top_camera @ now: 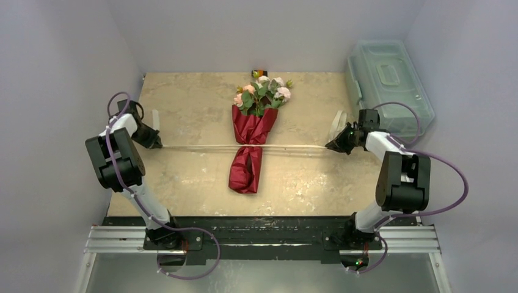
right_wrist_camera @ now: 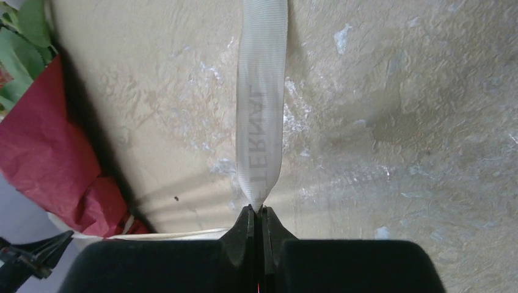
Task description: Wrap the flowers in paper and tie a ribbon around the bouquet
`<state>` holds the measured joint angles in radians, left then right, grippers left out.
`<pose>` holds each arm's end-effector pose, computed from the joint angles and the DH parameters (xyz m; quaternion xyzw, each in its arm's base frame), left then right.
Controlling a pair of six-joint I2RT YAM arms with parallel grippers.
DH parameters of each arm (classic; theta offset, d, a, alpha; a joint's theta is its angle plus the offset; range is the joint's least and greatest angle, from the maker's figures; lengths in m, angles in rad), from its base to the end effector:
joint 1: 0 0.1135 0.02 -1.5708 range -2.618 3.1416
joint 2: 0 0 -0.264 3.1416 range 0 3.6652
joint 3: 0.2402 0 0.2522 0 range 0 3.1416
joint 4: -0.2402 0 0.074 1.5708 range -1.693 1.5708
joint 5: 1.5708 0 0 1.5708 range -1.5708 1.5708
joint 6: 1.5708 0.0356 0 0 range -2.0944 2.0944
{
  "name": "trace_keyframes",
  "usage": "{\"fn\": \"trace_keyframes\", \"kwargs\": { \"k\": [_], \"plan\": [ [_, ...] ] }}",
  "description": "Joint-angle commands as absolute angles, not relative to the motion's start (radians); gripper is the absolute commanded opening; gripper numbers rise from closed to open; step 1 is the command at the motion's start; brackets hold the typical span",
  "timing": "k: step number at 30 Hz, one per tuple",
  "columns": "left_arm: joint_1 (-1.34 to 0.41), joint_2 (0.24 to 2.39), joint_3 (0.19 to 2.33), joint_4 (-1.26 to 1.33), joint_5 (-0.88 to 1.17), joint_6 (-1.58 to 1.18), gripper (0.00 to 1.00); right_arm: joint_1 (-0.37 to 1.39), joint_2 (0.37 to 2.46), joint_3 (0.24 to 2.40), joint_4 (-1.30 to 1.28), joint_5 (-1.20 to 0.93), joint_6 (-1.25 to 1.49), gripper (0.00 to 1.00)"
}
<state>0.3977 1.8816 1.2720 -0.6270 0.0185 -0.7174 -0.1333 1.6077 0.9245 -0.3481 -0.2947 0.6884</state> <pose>0.3431 0.1434 0.1703 -0.5204 0.8375 -0.0355 0.1627 0.3117 -0.0314 0.1765 0.3449 0.8897 0.2083 0.2147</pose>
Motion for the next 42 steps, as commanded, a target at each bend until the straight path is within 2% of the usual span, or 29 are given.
{"fn": "trace_keyframes", "kwargs": {
  "k": [1,15,21,29,30,32,33,34,37,40,42],
  "plan": [
    [0.521,1.891,1.334,-0.545,-0.158,-0.684,0.00,-0.314,1.604,0.871,-0.358,-0.116,0.758,0.00],
    [0.629,1.881,1.293,-0.542,-0.128,-0.687,0.00,-0.447,1.546,0.747,-0.252,-0.175,0.830,0.00],
    [0.628,1.872,1.274,-0.535,-0.120,-0.676,0.00,-0.495,1.545,0.721,-0.220,-0.219,0.834,0.00],
    [0.557,1.816,1.198,-0.500,-0.069,-0.690,0.00,-0.464,1.511,0.701,-0.177,-0.290,0.738,0.00],
    [0.536,1.805,1.193,-0.497,-0.063,-0.691,0.04,-0.450,1.501,0.708,-0.194,-0.280,0.724,0.01],
    [0.500,1.785,1.183,-0.496,-0.060,-0.700,0.22,-0.425,1.485,0.718,-0.222,-0.269,0.705,0.29],
    [0.486,1.776,1.179,-0.497,-0.057,-0.705,0.29,-0.413,1.475,0.720,-0.234,-0.265,0.701,0.41],
    [0.474,1.768,1.173,-0.498,-0.053,-0.713,0.35,-0.395,1.465,0.723,-0.246,-0.259,0.698,0.49],
    [0.458,1.738,1.147,-0.494,-0.031,-0.739,0.51,-0.333,1.430,0.734,-0.286,-0.236,0.701,0.66],
    [0.440,1.704,1.134,-0.499,-0.019,-0.746,0.61,-0.274,1.388,0.759,-0.333,-0.208,0.706,0.78],
    [0.427,1.679,1.135,-0.505,-0.019,-0.743,0.67,-0.244,1.351,0.781,-0.358,-0.190,0.692,0.81]
  ]
}}
